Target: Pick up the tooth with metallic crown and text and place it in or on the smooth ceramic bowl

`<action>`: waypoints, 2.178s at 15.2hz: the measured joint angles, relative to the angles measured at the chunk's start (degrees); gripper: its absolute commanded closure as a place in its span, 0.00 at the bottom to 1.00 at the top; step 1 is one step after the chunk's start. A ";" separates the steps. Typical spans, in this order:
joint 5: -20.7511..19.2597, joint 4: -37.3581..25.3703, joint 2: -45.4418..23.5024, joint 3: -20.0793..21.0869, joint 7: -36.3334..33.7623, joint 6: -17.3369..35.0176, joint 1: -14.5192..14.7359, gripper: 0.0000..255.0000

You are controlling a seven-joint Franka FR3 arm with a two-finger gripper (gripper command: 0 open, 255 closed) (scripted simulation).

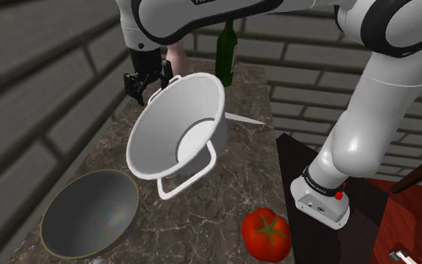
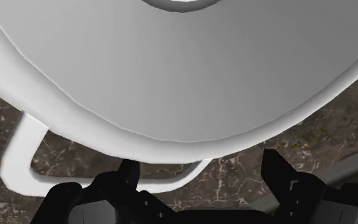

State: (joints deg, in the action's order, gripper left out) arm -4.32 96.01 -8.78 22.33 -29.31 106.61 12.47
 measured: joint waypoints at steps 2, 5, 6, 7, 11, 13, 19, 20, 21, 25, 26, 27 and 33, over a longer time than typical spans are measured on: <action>0.03 -5.42 -4.22 1.26 -0.78 -2.20 0.02 0.00; -2.67 -6.31 -4.94 3.71 -0.27 -2.30 -0.54 0.00; -4.27 -6.89 -5.63 4.61 -0.05 -2.25 -0.51 0.00; -7.29 -7.47 -7.43 5.55 -0.15 -1.06 -0.54 0.00; -17.64 -3.37 -8.71 10.08 -4.20 3.10 -4.41 0.00; -17.31 -4.39 -9.64 10.21 -3.91 2.80 -4.22 0.00; -17.20 -16.39 -20.61 12.91 -2.30 -1.87 -0.52 0.00; -16.17 -17.60 -22.32 13.46 -1.97 -2.19 -0.05 0.00; -15.37 -19.45 -24.34 13.89 -1.74 -3.08 0.85 0.00; -14.60 -19.94 -25.61 14.30 -1.21 -2.17 0.85 0.00; -14.51 -19.41 -25.35 14.39 -1.33 -1.51 0.79 0.00; -14.63 -18.90 -24.99 14.34 -1.65 -0.61 1.03 0.00; -14.41 -17.04 -23.65 13.66 -1.87 1.43 1.38 0.00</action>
State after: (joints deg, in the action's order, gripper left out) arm -18.72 78.96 -32.43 36.00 -31.19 108.04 13.86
